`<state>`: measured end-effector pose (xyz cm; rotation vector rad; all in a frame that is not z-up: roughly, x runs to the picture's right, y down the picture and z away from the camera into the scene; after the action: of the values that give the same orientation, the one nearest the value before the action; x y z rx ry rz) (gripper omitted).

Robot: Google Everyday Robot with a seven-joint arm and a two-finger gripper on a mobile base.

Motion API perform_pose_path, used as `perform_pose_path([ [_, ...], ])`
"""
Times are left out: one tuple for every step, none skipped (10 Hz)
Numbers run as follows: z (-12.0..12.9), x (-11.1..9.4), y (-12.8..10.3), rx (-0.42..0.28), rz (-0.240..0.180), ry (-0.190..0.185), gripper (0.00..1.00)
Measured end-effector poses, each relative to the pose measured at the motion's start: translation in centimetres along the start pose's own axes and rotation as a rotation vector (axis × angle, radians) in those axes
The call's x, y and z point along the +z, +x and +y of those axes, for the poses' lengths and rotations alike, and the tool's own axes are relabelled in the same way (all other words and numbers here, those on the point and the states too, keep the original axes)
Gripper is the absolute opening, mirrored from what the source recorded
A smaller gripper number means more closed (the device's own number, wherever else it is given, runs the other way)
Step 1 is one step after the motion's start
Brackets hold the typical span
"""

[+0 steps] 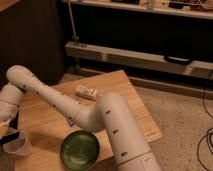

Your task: Place the eraser in the ceramic cup

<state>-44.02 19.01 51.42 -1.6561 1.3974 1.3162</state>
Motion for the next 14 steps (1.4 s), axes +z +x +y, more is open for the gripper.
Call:
perform_pose_path([
  [0.2,0.2,-0.4,0.008,0.009,0.007,0.00],
  [0.3,0.5,-1.1,0.014,0.016,0.013,0.00],
  [0.3,0.9,-1.6,0.016,0.025,0.017,0.00],
  [0.2,0.8,-1.9,0.019,0.033,0.015,0.00],
  [0.1,0.8,-2.1,0.021,0.039,0.014,0.00],
  [0.1,0.8,-2.3,0.021,0.045,0.014,0.00],
  [0.0,0.7,-2.6,0.024,0.050,0.011,0.01],
  [-0.1,0.7,-2.7,0.026,0.053,0.009,0.05],
  [-0.3,0.5,-3.1,0.031,0.057,0.003,0.18],
  [-0.5,0.4,-3.4,0.033,0.062,-0.001,0.27],
  [-0.7,0.3,-3.9,0.034,0.069,-0.006,0.37],
  [-0.8,0.3,-4.2,0.030,0.080,-0.010,0.47],
  [-1.0,0.2,-4.7,0.025,0.095,-0.017,0.59],
  [-1.1,0.0,-5.1,0.021,0.108,-0.024,0.69],
])
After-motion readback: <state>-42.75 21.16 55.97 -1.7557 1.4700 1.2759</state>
